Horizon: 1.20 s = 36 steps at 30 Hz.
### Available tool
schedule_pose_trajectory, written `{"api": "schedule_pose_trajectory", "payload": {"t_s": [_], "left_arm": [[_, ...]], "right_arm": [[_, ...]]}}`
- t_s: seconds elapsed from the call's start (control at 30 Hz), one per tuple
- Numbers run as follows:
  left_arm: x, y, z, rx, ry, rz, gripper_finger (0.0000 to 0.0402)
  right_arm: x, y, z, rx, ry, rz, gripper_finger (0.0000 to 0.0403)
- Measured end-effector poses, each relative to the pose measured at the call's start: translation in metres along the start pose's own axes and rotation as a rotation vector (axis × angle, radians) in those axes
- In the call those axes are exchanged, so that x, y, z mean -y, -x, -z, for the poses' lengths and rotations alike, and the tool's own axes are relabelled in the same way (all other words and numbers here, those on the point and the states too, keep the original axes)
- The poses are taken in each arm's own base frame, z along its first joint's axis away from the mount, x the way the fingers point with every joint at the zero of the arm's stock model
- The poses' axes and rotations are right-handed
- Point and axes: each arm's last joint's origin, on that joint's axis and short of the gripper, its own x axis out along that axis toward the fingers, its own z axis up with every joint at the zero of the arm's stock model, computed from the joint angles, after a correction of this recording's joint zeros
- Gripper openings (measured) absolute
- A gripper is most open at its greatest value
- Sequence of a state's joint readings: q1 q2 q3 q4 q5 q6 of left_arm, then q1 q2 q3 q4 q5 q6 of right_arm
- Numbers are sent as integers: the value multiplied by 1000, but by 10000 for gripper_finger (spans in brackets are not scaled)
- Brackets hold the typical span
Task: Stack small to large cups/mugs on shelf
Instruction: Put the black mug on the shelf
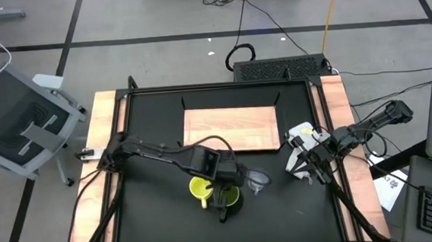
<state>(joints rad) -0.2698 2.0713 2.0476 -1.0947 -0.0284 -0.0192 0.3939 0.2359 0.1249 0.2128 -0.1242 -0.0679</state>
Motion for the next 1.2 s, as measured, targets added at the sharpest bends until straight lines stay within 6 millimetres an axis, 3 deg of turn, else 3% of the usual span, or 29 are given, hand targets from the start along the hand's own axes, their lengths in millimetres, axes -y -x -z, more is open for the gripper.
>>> {"api": "schedule_pose_trajectory", "payload": {"t_s": [0.43,0.9,1.2], "left_arm": [[-26,63,13,48,52,-132,12],[-38,71,20,10,62,-222,12],[-75,114,33,76,144,-314,12]], "right_arm": [[0,0,-1,6,-2,1,0],[0,0,0,4,0,1,0],[0,0,1,-7,-1,0,0]]}}
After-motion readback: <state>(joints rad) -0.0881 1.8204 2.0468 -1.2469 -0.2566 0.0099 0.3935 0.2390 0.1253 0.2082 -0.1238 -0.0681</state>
